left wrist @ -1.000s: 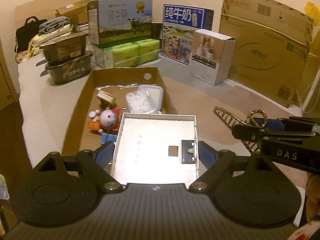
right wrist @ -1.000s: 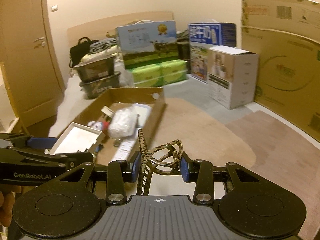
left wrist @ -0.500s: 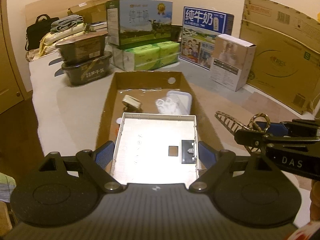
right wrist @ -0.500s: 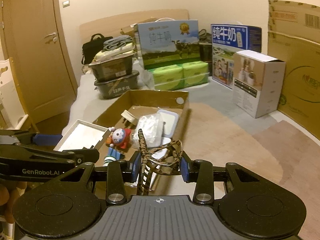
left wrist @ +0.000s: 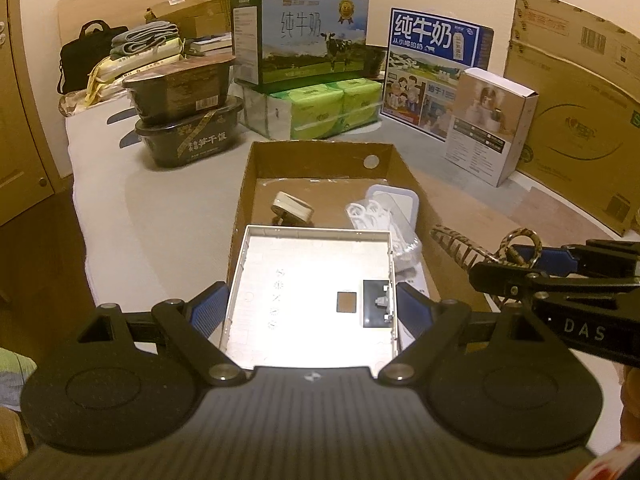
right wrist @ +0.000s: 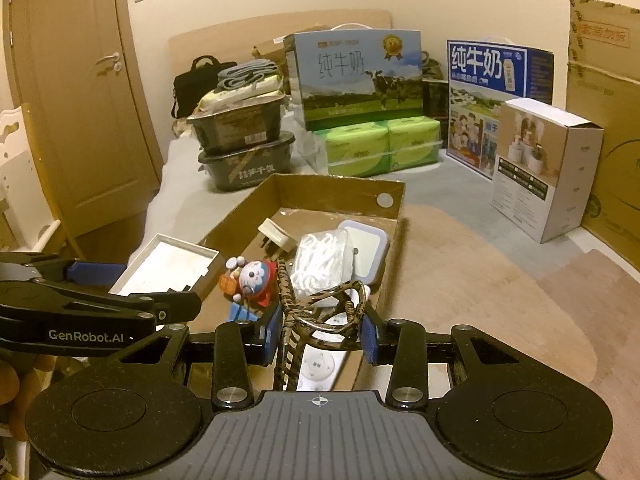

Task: Organize rigid objects
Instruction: 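Lower the white lid into the box with the left tool while the right tool lowers the keychain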

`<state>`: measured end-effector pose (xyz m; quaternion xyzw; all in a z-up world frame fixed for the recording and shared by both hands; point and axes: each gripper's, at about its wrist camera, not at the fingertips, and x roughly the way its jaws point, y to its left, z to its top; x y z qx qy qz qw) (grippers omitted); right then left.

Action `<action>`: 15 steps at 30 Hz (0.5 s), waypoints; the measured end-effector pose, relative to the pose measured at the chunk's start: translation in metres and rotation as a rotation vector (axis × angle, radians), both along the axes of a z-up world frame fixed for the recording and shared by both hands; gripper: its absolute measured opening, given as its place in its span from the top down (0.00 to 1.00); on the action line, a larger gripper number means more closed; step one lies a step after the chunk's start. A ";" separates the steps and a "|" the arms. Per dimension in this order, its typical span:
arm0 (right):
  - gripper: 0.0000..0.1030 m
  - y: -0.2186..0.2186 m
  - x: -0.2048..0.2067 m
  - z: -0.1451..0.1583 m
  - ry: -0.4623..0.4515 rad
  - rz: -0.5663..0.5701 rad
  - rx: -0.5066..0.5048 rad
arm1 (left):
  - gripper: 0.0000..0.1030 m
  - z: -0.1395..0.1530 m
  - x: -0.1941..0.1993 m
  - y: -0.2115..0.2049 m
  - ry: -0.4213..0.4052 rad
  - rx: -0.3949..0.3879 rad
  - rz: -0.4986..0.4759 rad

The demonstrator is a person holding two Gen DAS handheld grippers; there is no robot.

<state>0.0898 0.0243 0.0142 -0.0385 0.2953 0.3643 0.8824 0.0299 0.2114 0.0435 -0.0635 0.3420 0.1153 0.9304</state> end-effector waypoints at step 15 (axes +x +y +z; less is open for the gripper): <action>0.61 0.034 0.057 0.004 -0.010 -0.010 0.003 | 0.16 0.002 0.064 0.036 -0.001 -0.005 -0.024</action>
